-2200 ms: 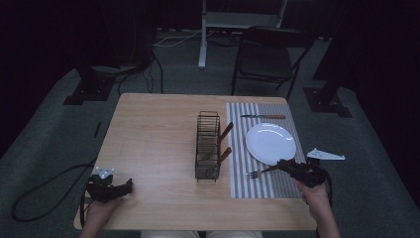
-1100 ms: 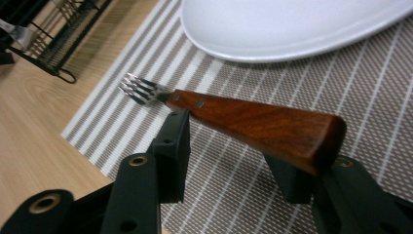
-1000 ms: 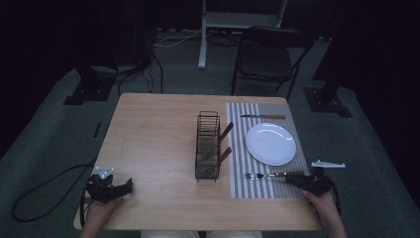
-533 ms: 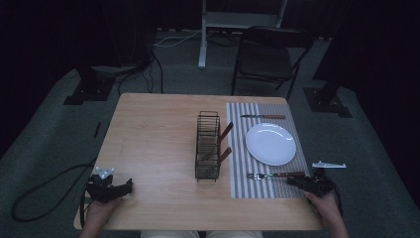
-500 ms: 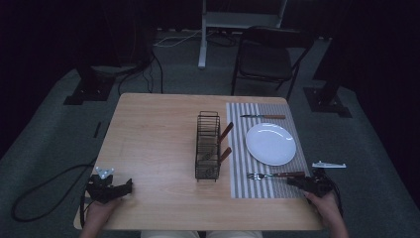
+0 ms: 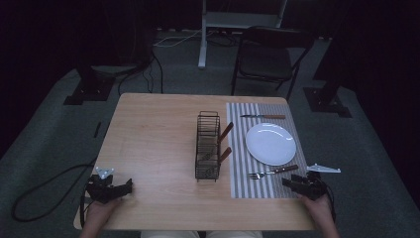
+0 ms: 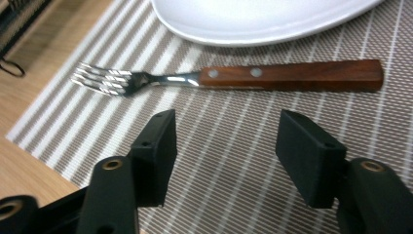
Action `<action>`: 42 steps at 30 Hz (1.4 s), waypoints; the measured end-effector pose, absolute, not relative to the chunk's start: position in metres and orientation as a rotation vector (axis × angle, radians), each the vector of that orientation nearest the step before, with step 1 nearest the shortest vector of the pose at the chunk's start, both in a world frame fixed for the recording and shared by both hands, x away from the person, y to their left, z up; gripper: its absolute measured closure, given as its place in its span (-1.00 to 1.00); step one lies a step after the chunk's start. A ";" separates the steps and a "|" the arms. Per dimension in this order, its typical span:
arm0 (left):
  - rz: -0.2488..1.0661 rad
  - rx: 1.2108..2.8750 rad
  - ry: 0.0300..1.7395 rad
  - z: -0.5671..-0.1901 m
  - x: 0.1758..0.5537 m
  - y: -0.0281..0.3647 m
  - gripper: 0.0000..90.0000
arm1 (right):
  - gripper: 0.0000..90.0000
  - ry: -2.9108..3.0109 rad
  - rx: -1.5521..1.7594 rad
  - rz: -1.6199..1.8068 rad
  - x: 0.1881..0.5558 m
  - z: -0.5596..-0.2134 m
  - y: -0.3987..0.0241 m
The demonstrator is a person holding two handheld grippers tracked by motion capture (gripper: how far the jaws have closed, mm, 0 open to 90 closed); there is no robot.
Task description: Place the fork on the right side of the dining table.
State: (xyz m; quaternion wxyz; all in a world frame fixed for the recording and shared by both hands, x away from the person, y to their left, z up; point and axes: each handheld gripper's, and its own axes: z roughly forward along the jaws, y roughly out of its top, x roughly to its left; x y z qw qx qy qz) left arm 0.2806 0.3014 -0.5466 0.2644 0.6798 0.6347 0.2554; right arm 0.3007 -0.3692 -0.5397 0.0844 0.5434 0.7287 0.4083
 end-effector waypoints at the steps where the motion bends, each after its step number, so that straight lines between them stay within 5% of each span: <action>1: 0.689 1.835 1.716 -0.547 0.281 0.301 -0.99 | -0.16 2.138 1.626 1.203 0.298 -0.541 -0.366; 20: 0.690 1.835 1.716 -0.547 0.281 0.301 -0.99 | -0.70 1.890 1.693 1.022 0.270 -0.548 -0.341; 42: 0.688 1.838 1.713 -0.547 0.280 0.301 -0.99 | -0.73 1.842 1.668 0.827 0.257 -0.550 -0.325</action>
